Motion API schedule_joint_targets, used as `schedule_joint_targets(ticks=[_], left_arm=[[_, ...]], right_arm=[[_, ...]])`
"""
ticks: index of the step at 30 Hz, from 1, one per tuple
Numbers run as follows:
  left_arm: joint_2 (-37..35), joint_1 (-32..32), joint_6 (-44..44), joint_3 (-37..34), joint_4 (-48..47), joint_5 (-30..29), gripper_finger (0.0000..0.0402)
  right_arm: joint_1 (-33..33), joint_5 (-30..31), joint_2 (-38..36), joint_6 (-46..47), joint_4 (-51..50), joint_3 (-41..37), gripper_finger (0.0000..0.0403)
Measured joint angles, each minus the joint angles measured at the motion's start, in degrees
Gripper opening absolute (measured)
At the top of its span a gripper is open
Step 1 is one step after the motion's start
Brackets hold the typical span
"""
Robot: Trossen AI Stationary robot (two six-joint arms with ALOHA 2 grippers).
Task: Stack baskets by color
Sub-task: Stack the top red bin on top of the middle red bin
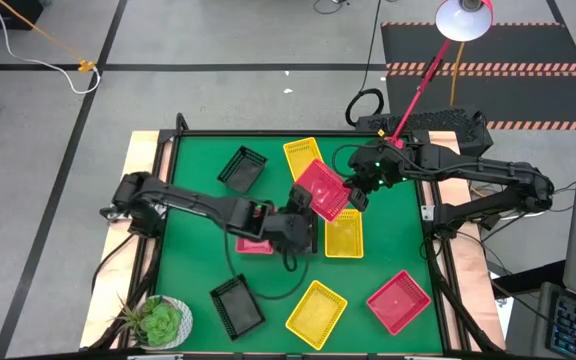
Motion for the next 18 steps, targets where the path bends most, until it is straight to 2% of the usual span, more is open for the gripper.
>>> schedule_joint_targets(ticks=[4, 10, 18], left_arm=[[1.65, 1.33, 1.68, -0.08, -0.57, -2.92, 0.0189], [2.16, 2.31, 3.25, -0.08, -0.76, -2.89, 0.0183], [2.16, 2.39, 4.39, -0.08, -0.7, -2.88, 0.0109]], right_arm=[[0.0, -0.01, 0.0, -0.59, -0.01, 0.0, 0.0002], [0.0, 0.01, 0.0, -0.98, 0.33, -0.02, 0.0002], [0.0, 0.01, 0.0, -1.01, 0.54, -0.02, 0.0002]])
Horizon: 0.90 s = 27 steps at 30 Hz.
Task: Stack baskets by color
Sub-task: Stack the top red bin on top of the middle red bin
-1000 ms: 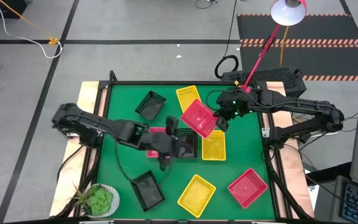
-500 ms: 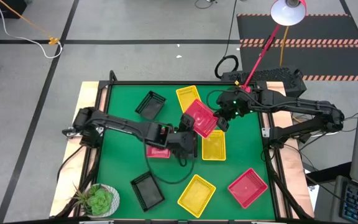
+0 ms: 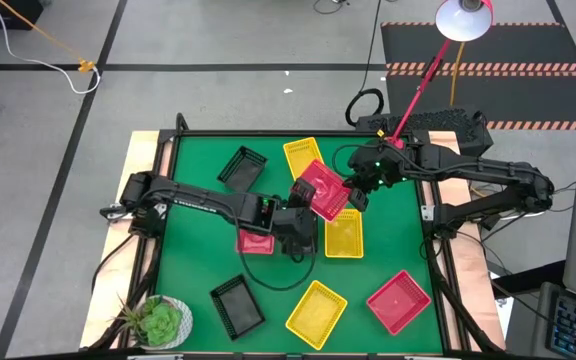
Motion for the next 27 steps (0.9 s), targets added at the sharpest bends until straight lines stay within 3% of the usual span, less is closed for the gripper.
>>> schedule_joint_targets(ticks=[6, 20, 23, 27], left_arm=[[0.0, -0.04, 0.32, 0.0, -0.26, -0.01, 0.0075], [0.0, 1.42, 1.85, 0.0, -0.74, 2.87, 0.0042], [0.0, 1.68, 1.5, 0.0, -0.72, 2.85, 0.0054], [0.0, 1.77, 1.01, 0.0, -0.44, 2.54, 0.0104]], right_arm=[[0.0, -0.02, 0.0, 0.0, 0.08, 0.0, 0.0002], [0.0, 0.0, 0.0, 0.17, 0.28, -0.04, 0.0002], [0.0, 0.0, 0.0, 0.2, 0.28, -0.04, 0.0002], [0.0, 0.0, 0.0, 0.17, 0.31, -0.04, 0.0002]])
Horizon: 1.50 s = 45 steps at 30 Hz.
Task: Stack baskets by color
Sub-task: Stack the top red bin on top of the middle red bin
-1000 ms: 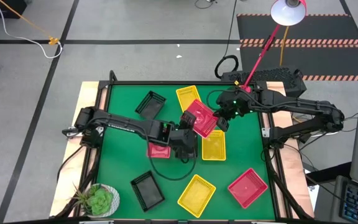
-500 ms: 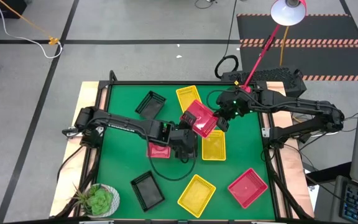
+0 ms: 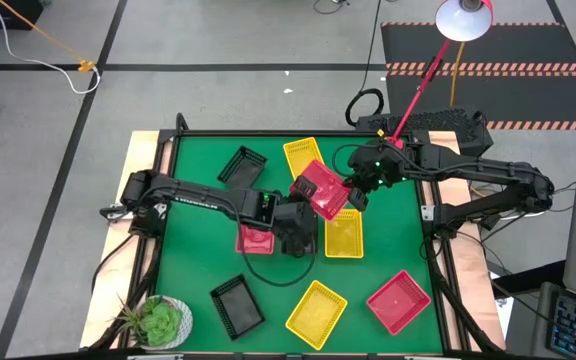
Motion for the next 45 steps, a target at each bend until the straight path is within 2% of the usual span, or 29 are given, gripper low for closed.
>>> schedule_joint_targets(ticks=[3, 5, 11, 15, 17, 21, 24, 27, 34, 41, 45], left_arm=[[0.0, 0.01, -0.02, 0.0, 0.18, -0.82, 0.0128], [0.0, 0.07, -0.12, -0.01, 0.18, -0.98, 0.0131], [0.0, -0.12, -0.46, -0.02, 0.2, -1.01, 0.0095], [-0.39, -0.81, -5.04, -0.04, 1.53, -0.86, 0.0071], [-1.13, -1.22, -7.62, 0.49, 0.57, 1.22, 0.007], [-2.69, -1.4, -14.8, 2.88, -1.51, 6.58, 0.0105], [-3.57, -1.36, -15.41, 3.72, -1.7, 6.48, 0.0143], [-3.93, -1.18, -15.73, 4.45, -1.23, 4.08, 0.0164], [-4.04, 1.75, -18.21, 5.01, -0.62, 1.46, 0.017], [-4.04, 2.51, -18.95, 5.01, 2.89, 1.61, 0.0173], [-4.04, 2.49, -19.8, 5.01, 3.45, 3.24, 0.0201]], right_arm=[[0.0, 0.0, 0.0, -0.07, 0.0, 0.0, 0.0002], [0.0, 0.0, 0.0, -0.11, 0.0, 0.0, 0.0002], [0.0, 0.0, 0.0, -0.44, 0.0, 0.0, 0.0002], [0.0, 0.0, 0.0, -0.94, 0.0, 0.0, 0.0002], [0.0, -0.04, 0.0, -1.27, 0.04, -0.01, 0.0002], [-0.02, 0.09, 0.04, -1.34, 0.68, -1.02, 0.0002], [-0.02, 0.17, 0.04, -1.46, 1.06, -1.67, 0.0002], [0.0, 0.04, 0.04, -1.49, 2.26, -2.68, 0.0002], [2.0, -1.42, 0.04, -2.21, 5.34, -4.93, 0.0002], [5.54, -1.5, 0.04, -3.85, 5.8, -5.6, 0.0002], [6.65, -1.49, 0.04, -3.85, 5.8, -5.6, 0.0002]])
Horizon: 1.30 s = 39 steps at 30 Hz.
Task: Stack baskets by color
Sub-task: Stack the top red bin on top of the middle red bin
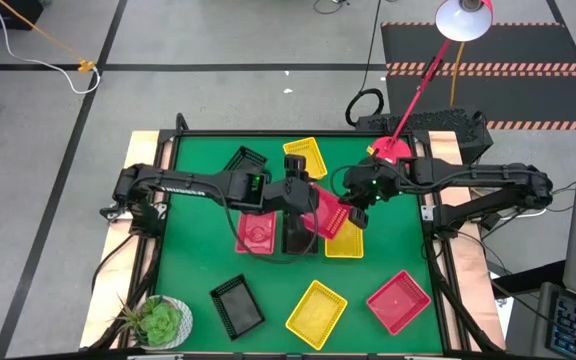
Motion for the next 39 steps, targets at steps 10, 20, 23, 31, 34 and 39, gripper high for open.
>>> schedule_joint_targets(ticks=[10, 20, 23, 31, 34, 39], left_arm=[[0.19, -1.03, -2.53, 0.0, -0.41, 1.07, 0.0234], [0.61, -0.39, -1.52, -0.07, -0.46, 2.69, 0.0194], [0.61, 0.71, -2.89, -0.07, -1.68, 7.07, 0.0182], [0.61, 2.66, -6.32, -0.07, -5.15, 15.04, 0.0148], [0.61, 3.0, -6.69, -0.07, -4.89, 15.81, 0.0138], [0.69, 2.94, -5.31, -0.07, -5.25, 17.36, 0.0132]], right_arm=[[2.44, 0.0, 0.0, -0.89, 1.21, 0.0, 0.0002], [4.49, 0.05, 1.71, -1.29, 2.02, 0.01, 0.0002], [4.61, 0.06, 2.86, -1.29, 1.77, 0.0, 0.0002], [4.59, 0.11, 3.59, -2.04, 2.11, 0.01, 0.0002], [4.59, 0.11, 3.56, -2.36, 3.05, 0.01, 0.0002], [4.59, 0.07, 3.58, -2.84, 3.52, 0.0, 0.0002]])
